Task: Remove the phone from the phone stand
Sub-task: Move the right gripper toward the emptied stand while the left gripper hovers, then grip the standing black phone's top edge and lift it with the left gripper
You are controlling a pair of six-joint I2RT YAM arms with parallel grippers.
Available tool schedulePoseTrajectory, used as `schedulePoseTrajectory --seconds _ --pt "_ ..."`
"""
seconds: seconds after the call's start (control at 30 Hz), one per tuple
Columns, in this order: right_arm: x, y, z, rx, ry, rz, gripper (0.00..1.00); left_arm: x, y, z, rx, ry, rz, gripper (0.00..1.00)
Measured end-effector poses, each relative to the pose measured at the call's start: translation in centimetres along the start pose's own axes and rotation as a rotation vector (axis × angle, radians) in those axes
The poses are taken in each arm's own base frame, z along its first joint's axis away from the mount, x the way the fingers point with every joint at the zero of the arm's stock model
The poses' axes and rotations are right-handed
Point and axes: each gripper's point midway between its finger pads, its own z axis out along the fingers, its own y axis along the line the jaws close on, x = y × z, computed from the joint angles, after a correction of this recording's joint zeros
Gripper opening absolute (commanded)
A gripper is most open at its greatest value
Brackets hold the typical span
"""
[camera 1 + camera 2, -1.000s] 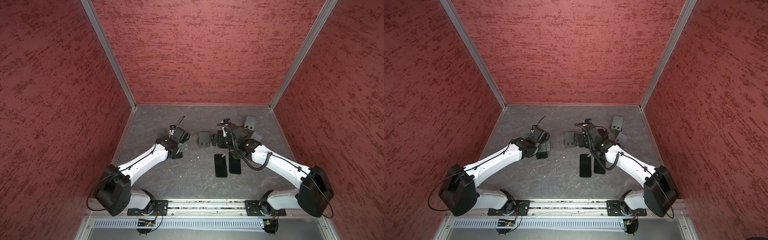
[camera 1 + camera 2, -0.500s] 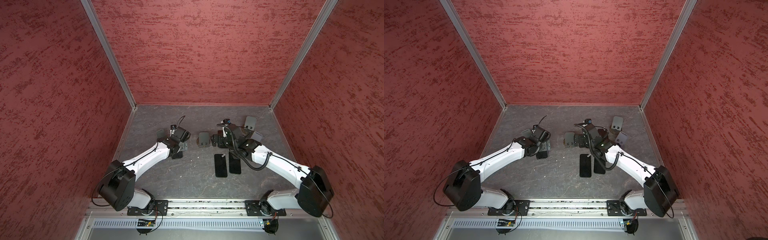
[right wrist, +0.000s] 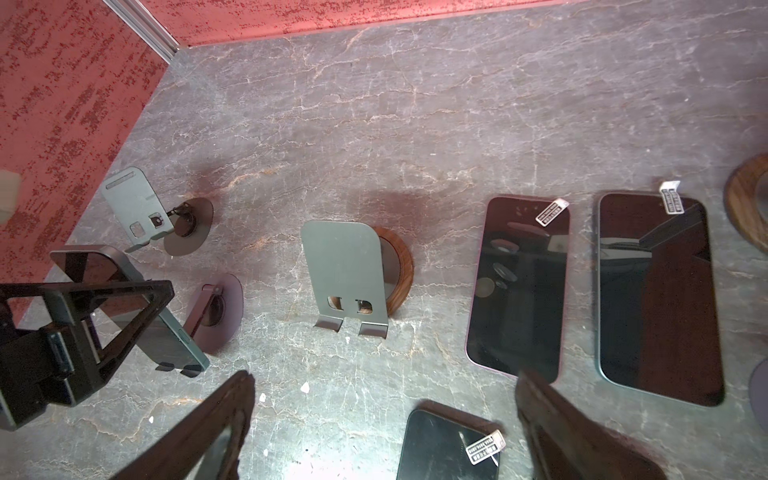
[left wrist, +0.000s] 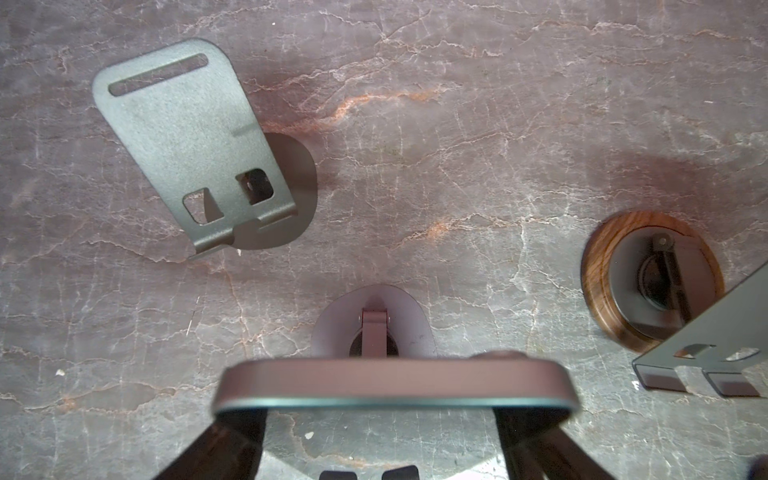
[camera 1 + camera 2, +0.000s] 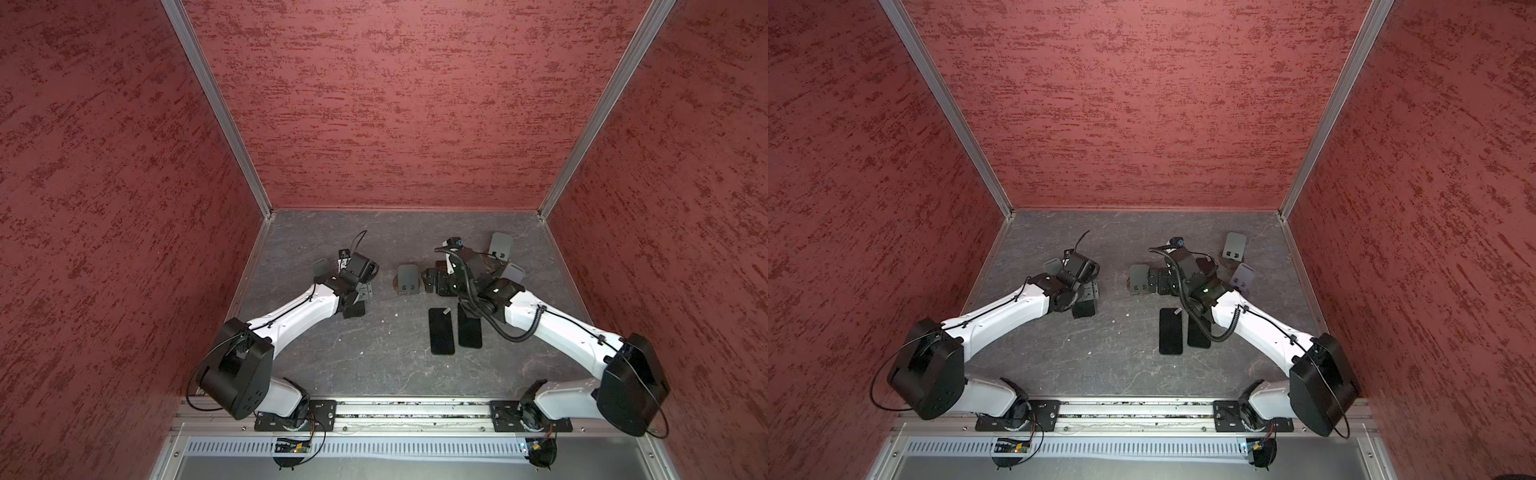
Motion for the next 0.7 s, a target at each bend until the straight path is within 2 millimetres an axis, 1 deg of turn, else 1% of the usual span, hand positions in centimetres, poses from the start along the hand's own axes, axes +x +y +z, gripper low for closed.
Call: schedulePoseTrajectory --seconds 0.1,0.23,0.4,0.57,0.7 --pt "0.0 0.0 0.0 0.0 0.0 0.003 0.99 0.1 -0.1 0.1 0.0 0.002 -0.007 0.78" --pt "0.1 0.0 -0.1 0.0 0.0 0.009 0.99 0.1 0.0 0.1 0.0 0.002 -0.014 0.72" --pt "0.4 -0.2 -0.2 0.002 0.005 0.015 0.99 0.1 0.0 0.0 0.002 0.001 -0.015 0.69" --pt "0.7 -0.4 -0.1 0.005 0.012 0.019 0.99 0.0 0.2 -0.5 0.006 -0.004 -0.017 0.68" --pt "0.9 -0.5 -0.2 0.006 0.014 0.021 0.99 -0.3 0.4 -1.4 0.017 -0.018 -0.023 0.67"
